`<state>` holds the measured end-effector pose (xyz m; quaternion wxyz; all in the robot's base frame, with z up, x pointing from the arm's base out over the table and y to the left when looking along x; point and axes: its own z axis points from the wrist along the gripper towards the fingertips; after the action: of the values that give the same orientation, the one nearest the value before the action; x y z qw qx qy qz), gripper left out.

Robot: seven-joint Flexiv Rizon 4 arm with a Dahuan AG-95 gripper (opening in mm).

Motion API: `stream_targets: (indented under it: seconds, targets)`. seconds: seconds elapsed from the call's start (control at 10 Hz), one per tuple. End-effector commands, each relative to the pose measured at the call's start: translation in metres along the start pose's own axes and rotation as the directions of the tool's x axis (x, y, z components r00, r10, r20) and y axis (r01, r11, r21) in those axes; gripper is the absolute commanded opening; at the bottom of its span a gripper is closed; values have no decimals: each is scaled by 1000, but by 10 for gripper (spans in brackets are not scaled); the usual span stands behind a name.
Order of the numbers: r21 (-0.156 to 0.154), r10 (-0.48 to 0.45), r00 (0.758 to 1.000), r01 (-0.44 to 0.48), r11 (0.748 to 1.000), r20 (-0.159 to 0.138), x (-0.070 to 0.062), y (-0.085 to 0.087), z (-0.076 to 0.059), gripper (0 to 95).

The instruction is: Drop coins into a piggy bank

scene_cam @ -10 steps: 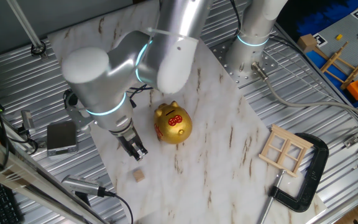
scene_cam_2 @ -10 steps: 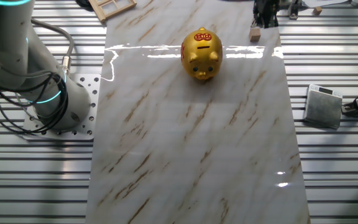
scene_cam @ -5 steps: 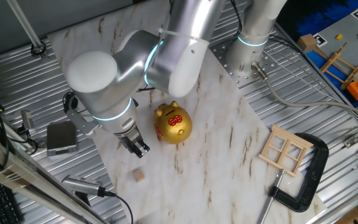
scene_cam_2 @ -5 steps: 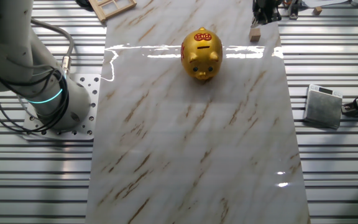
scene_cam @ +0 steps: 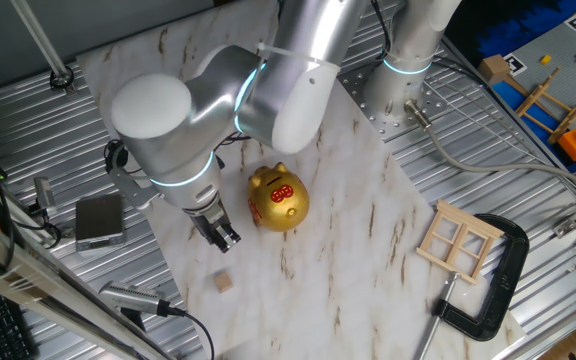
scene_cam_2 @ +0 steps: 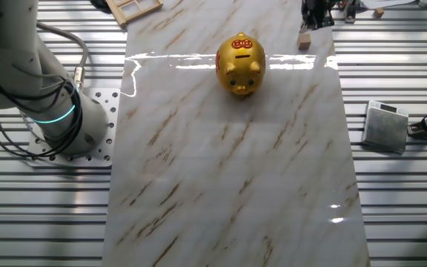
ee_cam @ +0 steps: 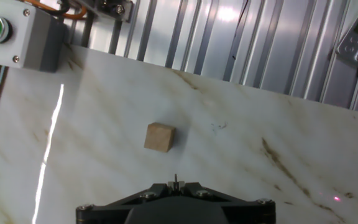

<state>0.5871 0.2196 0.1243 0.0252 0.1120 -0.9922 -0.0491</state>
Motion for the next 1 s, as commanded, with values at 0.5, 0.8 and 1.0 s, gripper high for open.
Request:
stream_targets:
  seconds: [0.5, 0.8, 1.0]
  targets:
    - [8, 39, 999, -39, 999, 7, -1, 0, 0, 0]
    - [23, 22, 1000, -21, 1000, -11, -1, 0, 0, 0]
    - [24, -22, 999, 22, 999, -26, 28, -11, -4, 0]
